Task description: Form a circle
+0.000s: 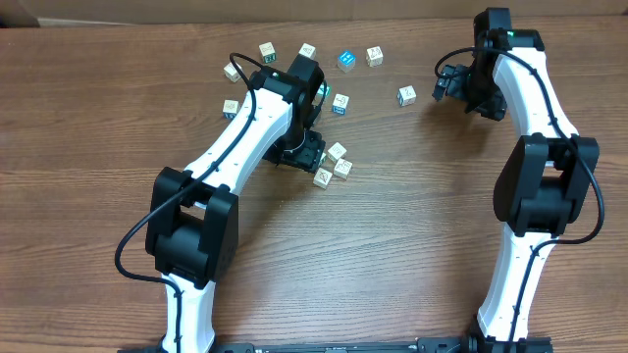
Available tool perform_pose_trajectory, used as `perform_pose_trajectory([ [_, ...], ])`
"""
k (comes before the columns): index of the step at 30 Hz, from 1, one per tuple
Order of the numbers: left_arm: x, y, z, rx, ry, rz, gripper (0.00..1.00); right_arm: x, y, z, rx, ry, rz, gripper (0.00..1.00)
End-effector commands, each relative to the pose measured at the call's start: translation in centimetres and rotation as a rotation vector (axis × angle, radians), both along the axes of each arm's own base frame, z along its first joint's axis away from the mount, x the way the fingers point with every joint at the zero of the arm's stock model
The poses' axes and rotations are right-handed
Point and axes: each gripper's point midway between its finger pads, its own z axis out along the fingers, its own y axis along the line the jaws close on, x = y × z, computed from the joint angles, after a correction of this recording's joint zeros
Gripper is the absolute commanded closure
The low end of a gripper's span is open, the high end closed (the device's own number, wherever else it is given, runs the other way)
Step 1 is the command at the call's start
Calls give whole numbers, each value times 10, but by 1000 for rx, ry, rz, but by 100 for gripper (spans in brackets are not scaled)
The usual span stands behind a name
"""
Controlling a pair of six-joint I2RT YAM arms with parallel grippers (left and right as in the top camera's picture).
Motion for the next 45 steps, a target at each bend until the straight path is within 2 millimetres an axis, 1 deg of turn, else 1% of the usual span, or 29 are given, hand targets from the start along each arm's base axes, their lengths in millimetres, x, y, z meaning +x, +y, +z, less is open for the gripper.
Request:
perform_pose_trajectory([
  [1,-2,-2,-2,-13,13,8,29,7,-1,19,-4,-49,-5,0],
  [22,-3,-1,-2,-11,17,4,28,7,-1,19,-4,-49,-5,0],
  [25,-5,-1,-2,-8,23,-3,25,7,-1,19,-4,-49,-5,0],
  [32,-12,-8,-3,-3,33,-29,26,7,-1,19,-4,-49,-5,0],
  [33,-15,-12,-6,-2,35,-40,28,7,-1,19,-4,-49,-5,0],
  [34,-17,-13,-7,0,37,-45,27,7,-1,19,-4,-49,-5,0],
  [38,-23,-18,-19,3,43,-62,27,7,-1,19,-4,-49,-5,0],
  [42,-29,-21,-35,3,44,-61,27,7,-1,19,-4,-49,-5,0],
  [45,-31,-24,-40,1,40,-69,28,7,-1,19,-4,-49,-5,0],
])
